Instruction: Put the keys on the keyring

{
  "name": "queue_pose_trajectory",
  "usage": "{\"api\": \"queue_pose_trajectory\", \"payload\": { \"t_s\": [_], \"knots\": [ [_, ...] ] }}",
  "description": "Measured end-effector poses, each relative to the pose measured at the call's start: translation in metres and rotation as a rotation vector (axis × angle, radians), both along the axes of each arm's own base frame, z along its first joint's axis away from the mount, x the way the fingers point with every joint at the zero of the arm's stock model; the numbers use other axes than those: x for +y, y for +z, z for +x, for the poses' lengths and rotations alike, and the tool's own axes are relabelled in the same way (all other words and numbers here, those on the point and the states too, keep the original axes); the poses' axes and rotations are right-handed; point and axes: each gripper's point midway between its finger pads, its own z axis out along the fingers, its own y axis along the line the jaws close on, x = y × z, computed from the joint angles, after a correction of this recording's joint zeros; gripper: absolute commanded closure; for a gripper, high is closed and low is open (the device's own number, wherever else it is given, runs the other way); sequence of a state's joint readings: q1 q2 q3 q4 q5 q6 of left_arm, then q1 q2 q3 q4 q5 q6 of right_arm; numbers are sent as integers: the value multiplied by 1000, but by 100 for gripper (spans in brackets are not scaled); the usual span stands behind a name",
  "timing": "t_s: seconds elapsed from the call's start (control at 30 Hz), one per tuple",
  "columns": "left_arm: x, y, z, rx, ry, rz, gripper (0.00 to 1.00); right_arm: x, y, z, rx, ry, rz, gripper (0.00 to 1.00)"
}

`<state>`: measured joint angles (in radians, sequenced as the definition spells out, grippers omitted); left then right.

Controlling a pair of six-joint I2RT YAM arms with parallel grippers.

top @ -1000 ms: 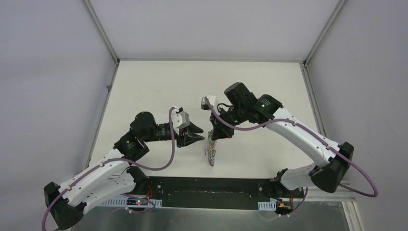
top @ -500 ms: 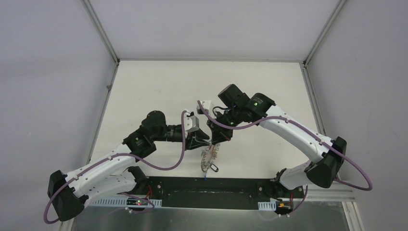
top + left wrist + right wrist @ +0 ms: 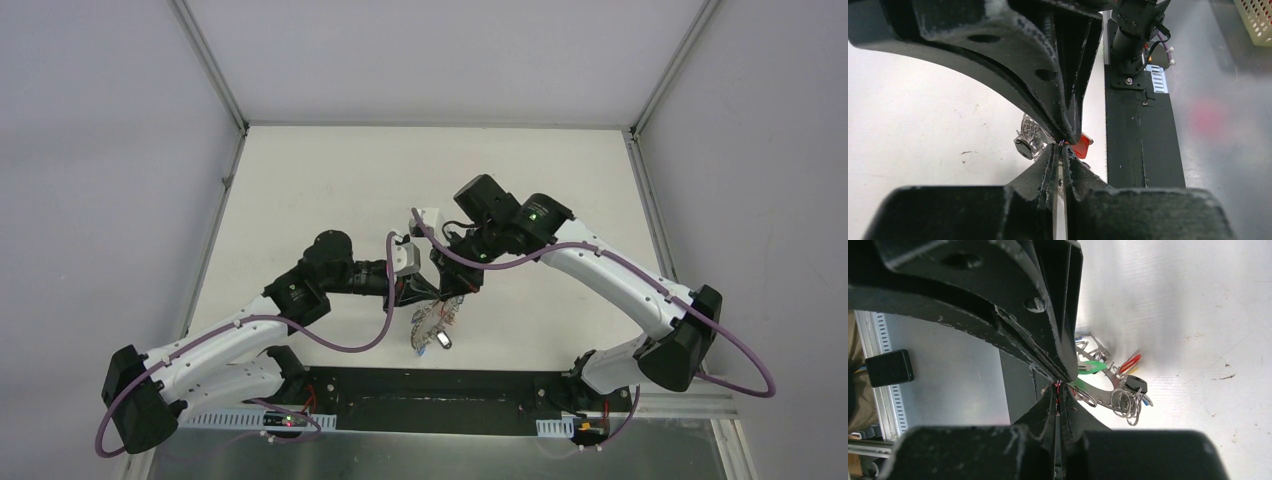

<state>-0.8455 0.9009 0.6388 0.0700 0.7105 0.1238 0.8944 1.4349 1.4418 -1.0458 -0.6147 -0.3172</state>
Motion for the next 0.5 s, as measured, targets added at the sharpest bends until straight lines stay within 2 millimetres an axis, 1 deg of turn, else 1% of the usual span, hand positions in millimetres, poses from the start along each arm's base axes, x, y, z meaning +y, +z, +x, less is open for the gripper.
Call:
{"api": "queue_pose_trajectory", "payload": {
  "t_s": [0.2,0.23,0.37,0.43,0.5],
  "knots": [
    [-1,2,1,-9,3,-6,100,-1,3,-2,-8,4,12,100],
    [-1,2,1,-9,3,-8,100,-1,3,-2,-8,4,13,97],
    [-1,1,0,-3,5,-12,100,-2,2,-2,-20,-7,26,63],
    [1,-4,1,8,27,-15,100,0,5,1,-35,-22,51,54],
    [7,-12,2,19,65,-29,100,3,11,7,-55,-44,91,50]
  ]
}}
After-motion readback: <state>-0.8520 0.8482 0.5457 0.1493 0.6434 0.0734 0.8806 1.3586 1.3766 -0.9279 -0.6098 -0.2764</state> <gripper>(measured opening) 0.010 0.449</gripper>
